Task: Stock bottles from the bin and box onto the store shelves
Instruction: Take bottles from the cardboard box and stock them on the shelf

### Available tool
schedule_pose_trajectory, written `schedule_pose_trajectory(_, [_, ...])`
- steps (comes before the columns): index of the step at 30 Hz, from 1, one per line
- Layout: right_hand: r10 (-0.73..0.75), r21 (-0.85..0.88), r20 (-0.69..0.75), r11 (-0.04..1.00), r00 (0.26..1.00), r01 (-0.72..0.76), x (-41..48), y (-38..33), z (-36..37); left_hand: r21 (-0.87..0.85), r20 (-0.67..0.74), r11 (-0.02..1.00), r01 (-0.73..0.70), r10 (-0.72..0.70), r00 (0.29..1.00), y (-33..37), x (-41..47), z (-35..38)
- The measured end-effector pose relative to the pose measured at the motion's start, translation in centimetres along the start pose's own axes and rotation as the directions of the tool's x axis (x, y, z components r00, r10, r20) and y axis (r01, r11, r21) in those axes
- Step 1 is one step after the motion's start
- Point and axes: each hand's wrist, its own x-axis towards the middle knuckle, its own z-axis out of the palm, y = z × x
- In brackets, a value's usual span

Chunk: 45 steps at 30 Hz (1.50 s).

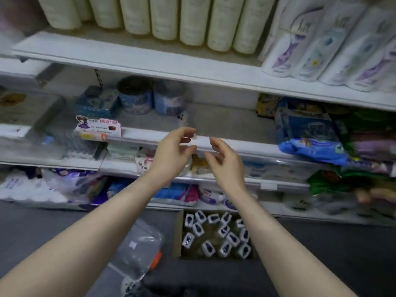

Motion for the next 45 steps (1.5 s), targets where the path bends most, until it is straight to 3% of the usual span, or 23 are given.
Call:
schedule_pose_trajectory(12, [0.277,-0.08,0.023,0.958,0.961,-0.274,-7.8,16.0,2.7,0.044,0.327,0.994,0.103,-0.112,0.938,-11.2,-6.2,11.2])
schedule_pose_trajectory(18, [0.402,-0.145,0.045,0.908,0.915,-0.392,-12.6,23.6,5.9,0.145,0.482,0.984,0.102,-0.16,0.861,-18.7,-10.3,16.8])
schedule_pose_trajectory(22, [0.463,-0.178,0.111,0.88,0.88,-0.441,-15.7,29.2,8.1,0.208,0.534,0.973,0.105,-0.203,0.821,-23.2,-12.8,20.4])
schedule_pose_trajectory(26, [0.476,-0.248,0.087,0.861,0.875,-0.443,-17.4,34.8,10.0,0.248,0.592,0.964,0.098,-0.231,0.772,-27.7,-14.8,23.8])
schedule_pose_trajectory(34, [0.522,-0.25,0.108,0.838,0.846,-0.485,-20.1,44.8,12.9,0.319,0.623,0.927,0.196,-0.361,0.694,-35.9,-18.5,30.5])
schedule_pose_trajectory(40, [0.646,-0.295,0.134,0.75,0.751,-0.592,-21.8,51.8,14.8,0.357,0.631,0.913,0.198,-0.392,0.67,-41.8,-20.9,35.4])
schedule_pose_trajectory(45, [0.64,-0.334,0.126,0.747,0.758,-0.575,-22.0,57.9,17.4,0.373,0.666,0.908,0.19,-0.405,0.626,-47.1,-22.1,39.7])
